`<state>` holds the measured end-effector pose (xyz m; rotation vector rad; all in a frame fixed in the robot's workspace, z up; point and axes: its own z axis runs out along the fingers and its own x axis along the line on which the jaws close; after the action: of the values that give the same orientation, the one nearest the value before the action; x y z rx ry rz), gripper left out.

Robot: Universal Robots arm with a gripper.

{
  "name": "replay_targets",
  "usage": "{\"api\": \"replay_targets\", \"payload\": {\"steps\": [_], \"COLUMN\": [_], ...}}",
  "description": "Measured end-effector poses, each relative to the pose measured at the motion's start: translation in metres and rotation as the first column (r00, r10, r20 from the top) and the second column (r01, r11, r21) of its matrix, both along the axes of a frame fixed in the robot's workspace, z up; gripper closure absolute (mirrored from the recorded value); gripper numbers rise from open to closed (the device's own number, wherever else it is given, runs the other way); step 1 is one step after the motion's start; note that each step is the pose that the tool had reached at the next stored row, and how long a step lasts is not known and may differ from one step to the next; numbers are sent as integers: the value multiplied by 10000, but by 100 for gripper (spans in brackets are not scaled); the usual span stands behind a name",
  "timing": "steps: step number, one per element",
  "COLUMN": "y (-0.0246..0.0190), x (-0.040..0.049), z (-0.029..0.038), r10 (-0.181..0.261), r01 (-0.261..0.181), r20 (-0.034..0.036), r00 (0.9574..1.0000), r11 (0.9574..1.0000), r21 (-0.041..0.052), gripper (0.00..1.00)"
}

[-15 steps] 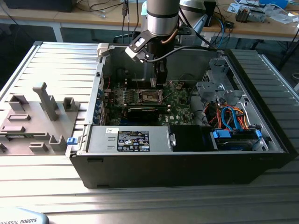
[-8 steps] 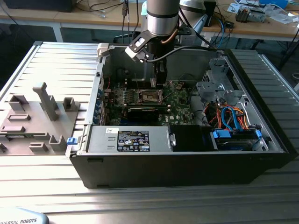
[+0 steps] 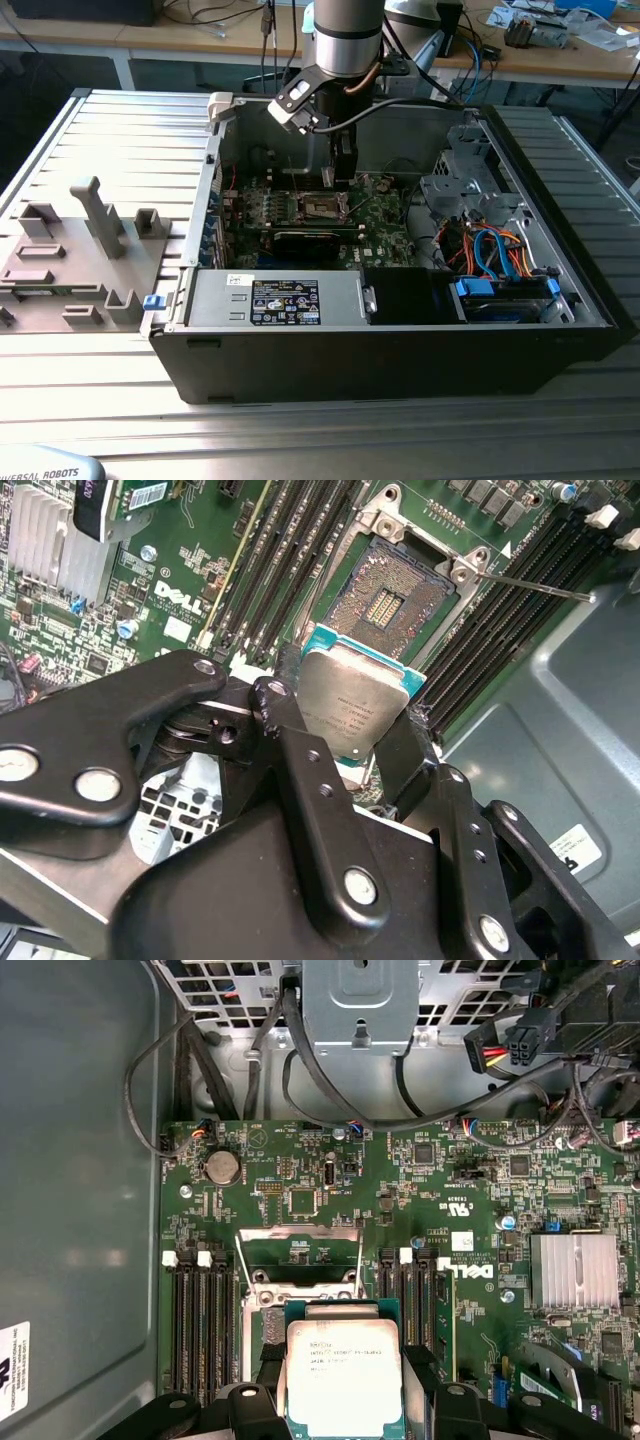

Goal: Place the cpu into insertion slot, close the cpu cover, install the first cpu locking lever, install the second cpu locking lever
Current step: 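Place the cpu into insertion slot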

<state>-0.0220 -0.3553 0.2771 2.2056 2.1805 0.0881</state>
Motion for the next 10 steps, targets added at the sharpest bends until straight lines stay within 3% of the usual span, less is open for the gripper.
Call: {"api": "replay_targets", "payload": {"steps": [10], "y": [0], "x": [0], "z": [-2], "r10": [-53], "r01": [53], "r20": [0], "r00": [10000], "r11": [10000], "r21": [0], "gripper": [46]}}
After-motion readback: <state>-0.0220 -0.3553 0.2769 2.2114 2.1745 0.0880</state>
